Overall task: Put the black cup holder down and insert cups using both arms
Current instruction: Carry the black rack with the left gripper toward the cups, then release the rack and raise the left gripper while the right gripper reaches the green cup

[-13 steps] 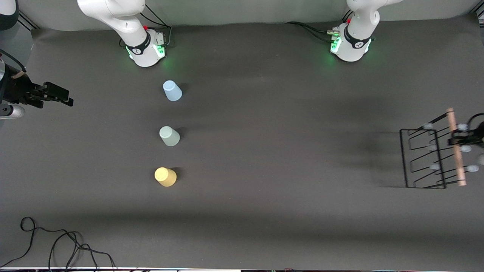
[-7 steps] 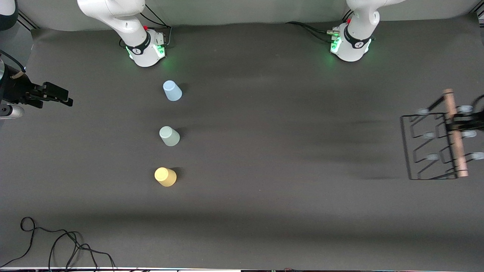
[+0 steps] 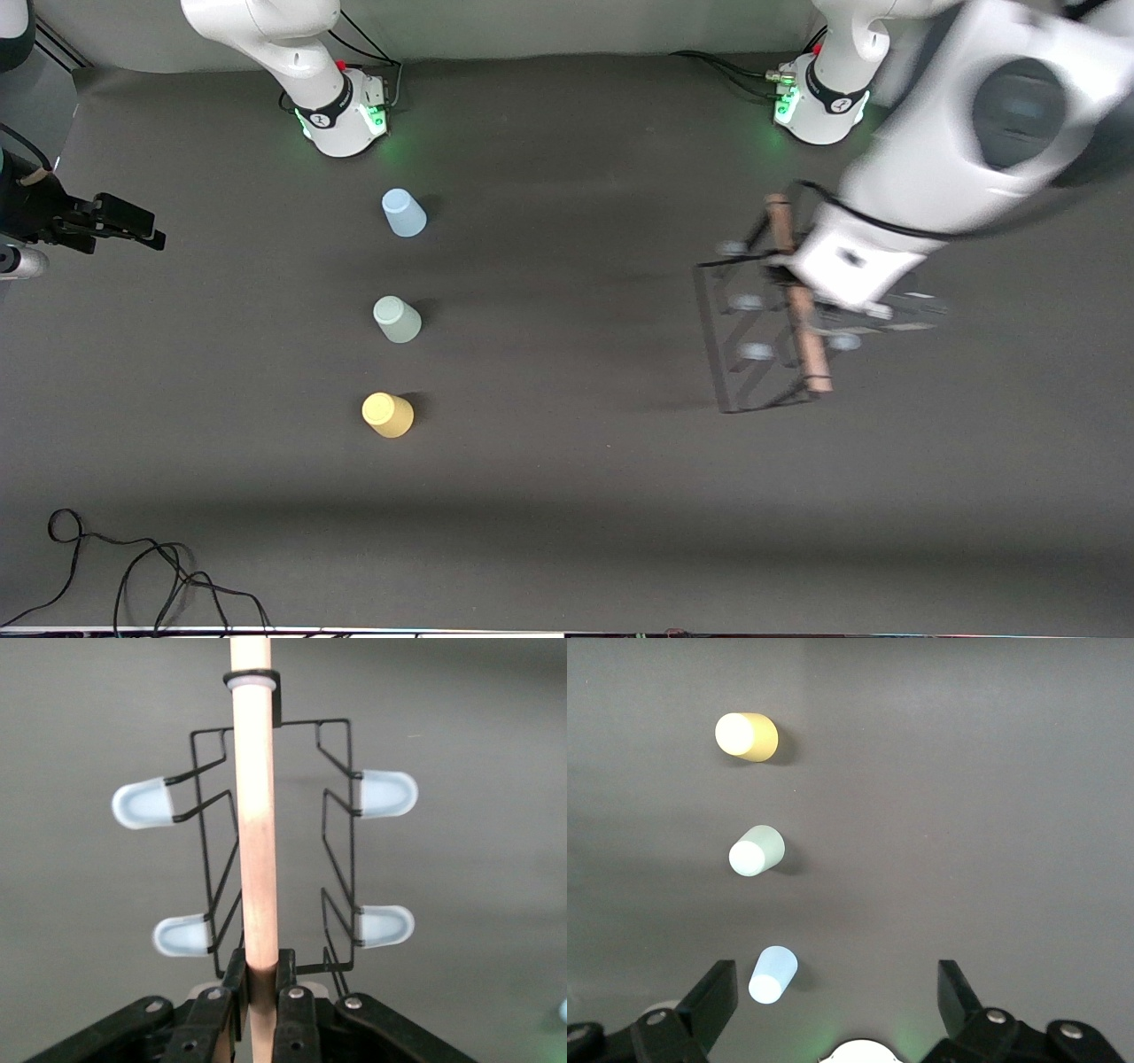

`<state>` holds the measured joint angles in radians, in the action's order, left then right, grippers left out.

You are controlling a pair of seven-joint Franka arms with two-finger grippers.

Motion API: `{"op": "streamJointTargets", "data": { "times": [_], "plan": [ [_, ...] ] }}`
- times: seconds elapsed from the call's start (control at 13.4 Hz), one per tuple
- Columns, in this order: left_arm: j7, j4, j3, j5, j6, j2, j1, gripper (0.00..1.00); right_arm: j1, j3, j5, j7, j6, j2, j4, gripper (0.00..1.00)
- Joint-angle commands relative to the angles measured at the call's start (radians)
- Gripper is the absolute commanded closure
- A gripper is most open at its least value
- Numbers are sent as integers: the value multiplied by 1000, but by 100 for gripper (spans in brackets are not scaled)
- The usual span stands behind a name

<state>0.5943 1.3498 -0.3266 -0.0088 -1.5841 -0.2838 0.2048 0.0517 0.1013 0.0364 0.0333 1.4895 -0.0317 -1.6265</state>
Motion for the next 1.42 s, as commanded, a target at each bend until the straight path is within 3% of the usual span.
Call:
{"op": "streamJointTargets", "data": {
  "times": [0.0,0.22,0.45,1.04,1.34],
  "plan": [
    [139,-69,15,7,-68,-67,189,100,-6,1,10,14,-3,-10,-6,0],
    [249,-206,20,48,-89,-211,379,100,-6,1,10,13,-3,-10,-6,0],
    [370,-325,21,104,-125,-349,485,100,-6,1,10,13,-3,-11,-6,0],
    [389,-242,24,124,-358,-480,515,100,4,-6,20,-53,-2,-2,-4,0],
    [366,-202,26,128,-418,-508,512,100,123,-9,20,-237,17,29,-9,0]
  ]
}}
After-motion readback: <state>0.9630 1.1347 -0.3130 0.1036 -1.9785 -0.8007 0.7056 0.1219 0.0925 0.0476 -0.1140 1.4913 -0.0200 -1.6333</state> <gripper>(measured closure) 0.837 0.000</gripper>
